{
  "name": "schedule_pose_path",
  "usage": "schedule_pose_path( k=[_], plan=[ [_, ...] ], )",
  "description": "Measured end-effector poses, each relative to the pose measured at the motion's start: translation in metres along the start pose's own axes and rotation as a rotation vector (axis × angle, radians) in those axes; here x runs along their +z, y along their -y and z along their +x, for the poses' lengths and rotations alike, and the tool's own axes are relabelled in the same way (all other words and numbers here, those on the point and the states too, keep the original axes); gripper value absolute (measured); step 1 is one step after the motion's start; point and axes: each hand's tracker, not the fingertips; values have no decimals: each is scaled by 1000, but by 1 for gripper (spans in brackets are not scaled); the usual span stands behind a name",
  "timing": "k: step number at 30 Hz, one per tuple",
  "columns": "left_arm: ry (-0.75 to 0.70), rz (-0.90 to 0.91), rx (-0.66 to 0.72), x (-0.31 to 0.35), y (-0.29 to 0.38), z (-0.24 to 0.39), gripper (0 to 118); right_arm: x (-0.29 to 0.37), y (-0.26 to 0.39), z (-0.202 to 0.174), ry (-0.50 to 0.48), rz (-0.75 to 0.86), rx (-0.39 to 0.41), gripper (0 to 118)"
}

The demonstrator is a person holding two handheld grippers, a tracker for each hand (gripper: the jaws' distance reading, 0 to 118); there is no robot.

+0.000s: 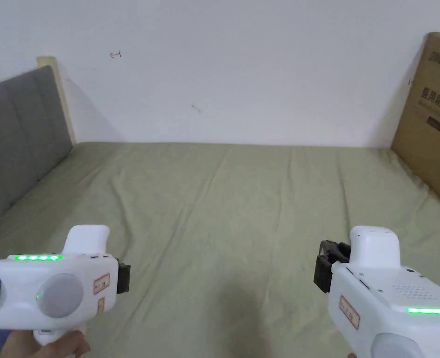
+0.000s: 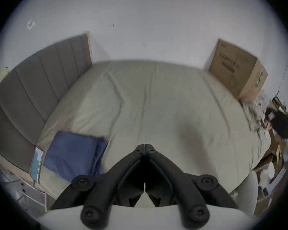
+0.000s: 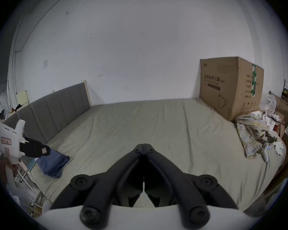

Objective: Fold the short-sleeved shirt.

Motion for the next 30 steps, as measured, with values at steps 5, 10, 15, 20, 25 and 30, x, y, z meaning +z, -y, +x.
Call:
schedule_pose_path(
  k=[5, 10, 15, 20, 25, 30],
  plan=[
    [-70, 256, -129, 49, -9, 54, 0, 19, -29, 6, 31, 104, 33, 1],
    [-129, 427, -126, 78, -17, 85, 0, 35, -53, 2, 75, 206, 94, 1],
    [-161, 563, -113, 97, -25, 99, 0, 45, -67, -1, 87, 257, 93, 1],
    [-164, 580, -104, 102, -28, 102, 0, 48, -65, 2, 75, 252, 67, 1],
    [-159, 551, -137, 100, -25, 104, 0, 47, -63, 3, 79, 243, 87, 1],
    [-147, 542, -131, 100, -24, 104, 65, 48, -64, 3, 73, 243, 90, 24]
  ],
)
